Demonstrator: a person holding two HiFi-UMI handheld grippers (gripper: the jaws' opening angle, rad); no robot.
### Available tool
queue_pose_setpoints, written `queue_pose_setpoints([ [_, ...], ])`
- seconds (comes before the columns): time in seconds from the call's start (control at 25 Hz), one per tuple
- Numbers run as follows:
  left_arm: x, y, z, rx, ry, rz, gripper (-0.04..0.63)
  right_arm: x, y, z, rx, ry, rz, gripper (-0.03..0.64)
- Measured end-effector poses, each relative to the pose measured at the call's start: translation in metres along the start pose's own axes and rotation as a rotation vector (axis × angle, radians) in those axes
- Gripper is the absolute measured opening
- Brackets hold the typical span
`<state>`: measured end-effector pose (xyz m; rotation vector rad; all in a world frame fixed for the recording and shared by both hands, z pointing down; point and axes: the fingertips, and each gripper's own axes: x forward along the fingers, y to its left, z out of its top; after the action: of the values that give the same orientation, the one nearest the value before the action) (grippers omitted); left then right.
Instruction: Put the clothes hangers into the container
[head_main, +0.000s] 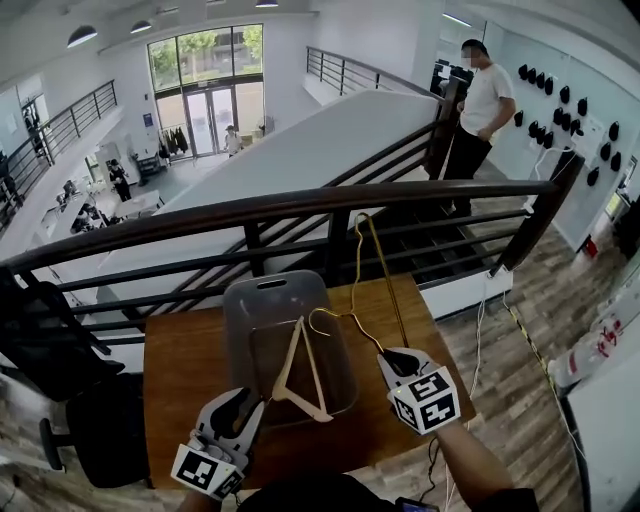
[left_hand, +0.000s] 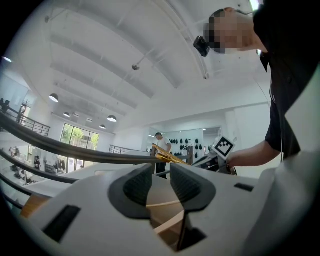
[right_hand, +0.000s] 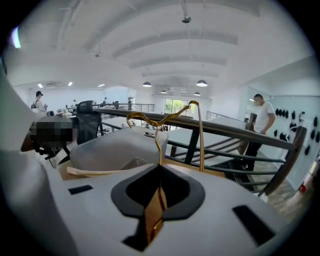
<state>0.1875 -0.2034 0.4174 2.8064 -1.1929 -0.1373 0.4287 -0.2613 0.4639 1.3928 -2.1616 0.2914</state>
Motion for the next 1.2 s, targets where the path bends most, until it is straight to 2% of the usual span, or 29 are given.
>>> queue_pose_setpoints([
  [0.16,-0.008,0.004,0.006,-0.007,-0.042,0.016,0.120,0.009,0.034,0.011,-0.179,0.058,0.060,0.009],
  [0.32,-0.020,0.013,0.001,-0.008,-0.038,0.058,0.120,0.019,0.055,0.008,-0.406,0.149,0.081,0.009],
  [0.52,-0.035,0.026,0.000,-0.038,-0.077,0.102,0.118,0.031,0.080,-0.002,-0.561,0.269,0.154,0.011],
  [0.6,-0.037,0.028,0.004,-0.043,-0.091,0.104,0.118,0.035,0.088,-0.007,-0.608,0.324,0.188,0.011],
  [0.72,-0.042,0.034,-0.003,-0.045,-0.061,0.129,0.118,0.040,0.095,-0.012,-0.684,0.397,0.229,0.012],
  [0.84,-0.045,0.038,0.001,-0.059,-0.092,0.134,0.118,0.045,0.101,-0.017,-0.734,0.472,0.271,0.018],
  [1.08,-0.055,0.050,-0.007,-0.069,-0.078,0.175,0.118,0.064,0.110,-0.019,-0.744,0.560,0.305,0.024],
  [1.2,-0.064,0.057,-0.016,-0.065,-0.038,0.201,0.118,0.075,0.116,-0.017,-0.746,0.583,0.306,0.025],
])
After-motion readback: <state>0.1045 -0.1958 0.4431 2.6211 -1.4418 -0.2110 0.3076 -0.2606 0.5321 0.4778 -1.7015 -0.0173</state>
